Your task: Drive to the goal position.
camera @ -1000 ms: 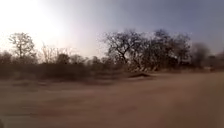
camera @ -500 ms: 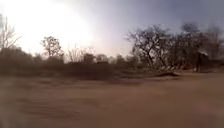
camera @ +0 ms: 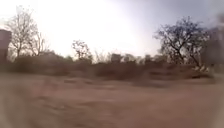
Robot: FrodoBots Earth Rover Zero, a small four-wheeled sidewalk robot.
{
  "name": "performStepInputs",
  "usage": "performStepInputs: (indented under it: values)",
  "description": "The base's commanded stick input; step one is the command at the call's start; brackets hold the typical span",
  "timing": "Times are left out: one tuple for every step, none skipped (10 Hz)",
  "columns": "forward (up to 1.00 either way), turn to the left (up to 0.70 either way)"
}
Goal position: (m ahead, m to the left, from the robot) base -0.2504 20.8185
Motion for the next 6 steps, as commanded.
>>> performStepInputs:
  values:
    - [0.70, 0.35]
    - [0.70, 0.35]
    - [0.70, 0.35]
    - [0.70, 0.00]
    - [0.70, 0.00]
    - [0.70, 0.00]
